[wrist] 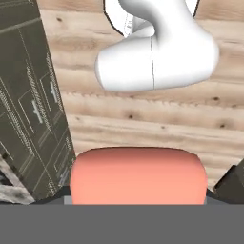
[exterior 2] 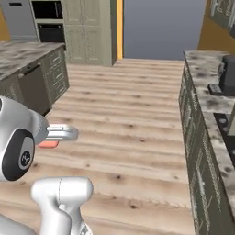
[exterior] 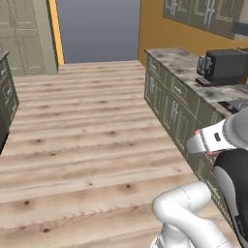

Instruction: Locate and retrieve the bar soap and spray from the cabinet. Place them next to the sink.

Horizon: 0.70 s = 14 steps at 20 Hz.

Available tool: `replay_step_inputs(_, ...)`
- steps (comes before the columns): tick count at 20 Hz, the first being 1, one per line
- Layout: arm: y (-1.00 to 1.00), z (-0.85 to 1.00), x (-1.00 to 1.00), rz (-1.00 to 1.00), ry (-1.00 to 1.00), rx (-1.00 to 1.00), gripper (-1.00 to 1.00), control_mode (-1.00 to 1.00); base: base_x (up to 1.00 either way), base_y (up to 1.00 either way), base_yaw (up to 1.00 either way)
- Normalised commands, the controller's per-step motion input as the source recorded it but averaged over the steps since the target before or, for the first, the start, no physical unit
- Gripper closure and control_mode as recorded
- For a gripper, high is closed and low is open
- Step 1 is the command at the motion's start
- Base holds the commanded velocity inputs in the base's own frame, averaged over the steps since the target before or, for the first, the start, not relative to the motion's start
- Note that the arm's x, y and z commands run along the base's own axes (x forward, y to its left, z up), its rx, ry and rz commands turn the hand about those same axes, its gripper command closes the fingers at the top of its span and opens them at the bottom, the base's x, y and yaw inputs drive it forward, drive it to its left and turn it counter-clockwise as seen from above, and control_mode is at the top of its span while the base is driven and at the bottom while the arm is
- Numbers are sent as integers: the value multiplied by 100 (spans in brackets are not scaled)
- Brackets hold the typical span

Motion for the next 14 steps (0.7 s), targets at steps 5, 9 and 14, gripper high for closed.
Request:
replay_step_inputs(5,0,0,0,0,0,0,100,100,-16,28,45)
replay_step_inputs(9,0,0,0,0,0,0,100,100,-18,33,43)
replay_step_inputs(14,0,0,0,0,0,0,100,100,-18,38,42)
